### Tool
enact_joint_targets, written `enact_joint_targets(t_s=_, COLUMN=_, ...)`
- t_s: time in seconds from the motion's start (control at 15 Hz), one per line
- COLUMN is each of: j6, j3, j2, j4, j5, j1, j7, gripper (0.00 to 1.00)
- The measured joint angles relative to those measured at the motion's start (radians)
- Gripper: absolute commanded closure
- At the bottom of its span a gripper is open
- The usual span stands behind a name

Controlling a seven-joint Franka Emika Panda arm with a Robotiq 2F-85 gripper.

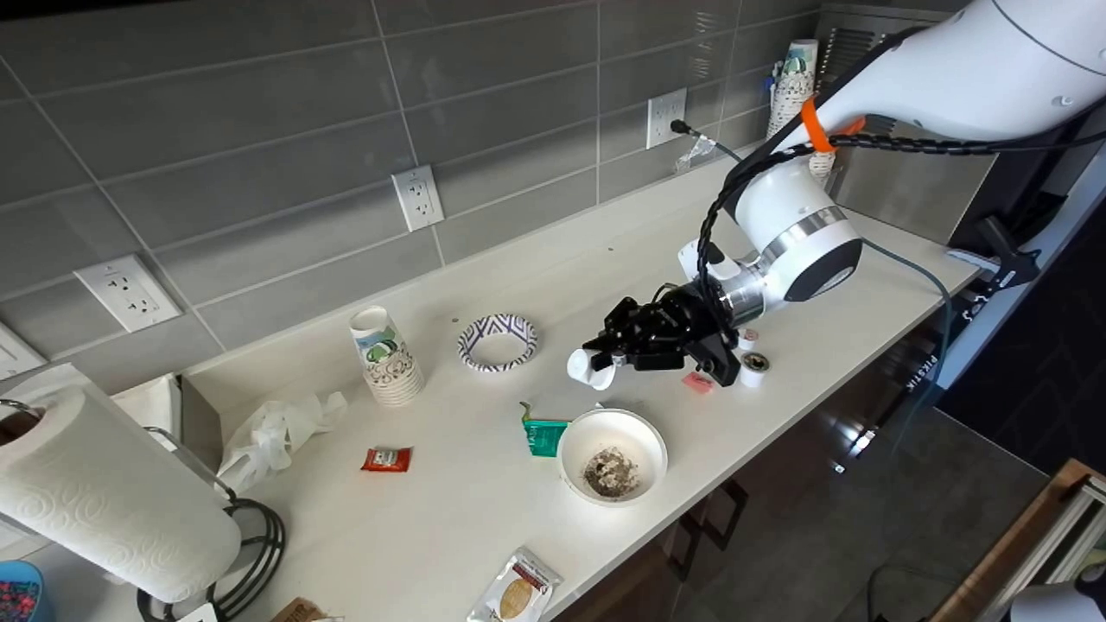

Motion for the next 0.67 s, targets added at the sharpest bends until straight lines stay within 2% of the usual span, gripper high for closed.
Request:
enact_joint_targets(t_s=0.2, j6=0.045, j3=0.007, j2=-0.008, j4=0.0, j5=-0.001, j1=0.009, j7=0.0, gripper=0.94)
enact_joint_targets(t_s=0.27, j6=0.027, j3=0.008, j2=-0.009, j4=0.0, j5=-0.003, j1=0.008, j7=0.002, gripper=0.94)
enact_joint_targets(t_s=0.67, j6=-0.37, j3=-0.016, j2=-0.003, j4=-0.005, j5=-0.004, j1=-0.073, j7=0.013, gripper=0.94)
